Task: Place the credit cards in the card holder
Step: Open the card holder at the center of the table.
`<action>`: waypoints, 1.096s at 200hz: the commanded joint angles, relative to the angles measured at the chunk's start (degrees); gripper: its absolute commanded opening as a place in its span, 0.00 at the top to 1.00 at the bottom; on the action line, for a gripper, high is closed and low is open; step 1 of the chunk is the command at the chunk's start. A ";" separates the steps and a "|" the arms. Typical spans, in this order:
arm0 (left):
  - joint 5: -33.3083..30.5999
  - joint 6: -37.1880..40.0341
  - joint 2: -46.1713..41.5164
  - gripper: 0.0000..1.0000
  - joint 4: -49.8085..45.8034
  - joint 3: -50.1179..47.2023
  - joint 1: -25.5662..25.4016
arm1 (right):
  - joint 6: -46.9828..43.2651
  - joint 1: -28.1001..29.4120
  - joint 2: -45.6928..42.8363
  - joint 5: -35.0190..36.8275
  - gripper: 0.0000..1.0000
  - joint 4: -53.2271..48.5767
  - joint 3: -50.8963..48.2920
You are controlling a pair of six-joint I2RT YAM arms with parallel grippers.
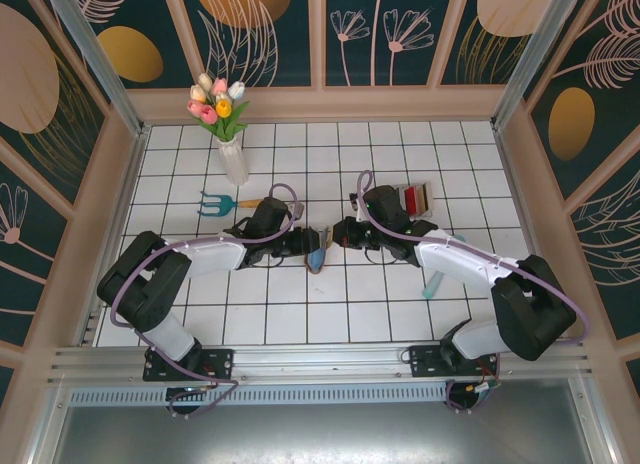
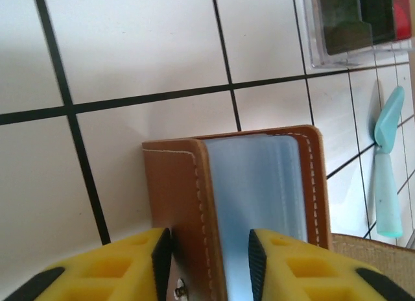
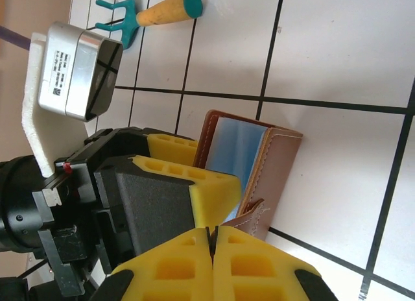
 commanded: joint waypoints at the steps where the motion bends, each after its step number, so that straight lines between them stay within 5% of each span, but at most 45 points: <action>1: -1.50 0.93 -0.52 0.65 -2.05 0.67 -0.29 | 0.49 -1.01 -1.48 5.29 0.95 -4.65 0.99; 60: -2.14 0.69 -1.03 0.90 -2.29 -0.93 -0.31 | 3.05 -3.10 -2.09 14.73 0.94 -10.32 -5.14; 109: 0.25 -3.92 -3.73 0.94 3.60 -5.16 -0.35 | 4.23 -2.80 -4.43 19.87 0.61 -17.03 -0.18; 130: -0.40 -6.57 -5.10 0.95 5.13 -6.37 -0.50 | 5.55 -1.88 -8.62 21.10 0.57 -16.59 3.09; 166: -2.16 -9.48 -7.18 0.95 7.65 -7.73 -1.68 | 6.37 0.24 -10.00 11.52 0.64 -4.73 3.87; 219: -1.01 -13.14 -7.41 0.94 12.50 -10.06 -2.16 | 9.20 5.15 6.69 8.24 0.73 -3.45 7.59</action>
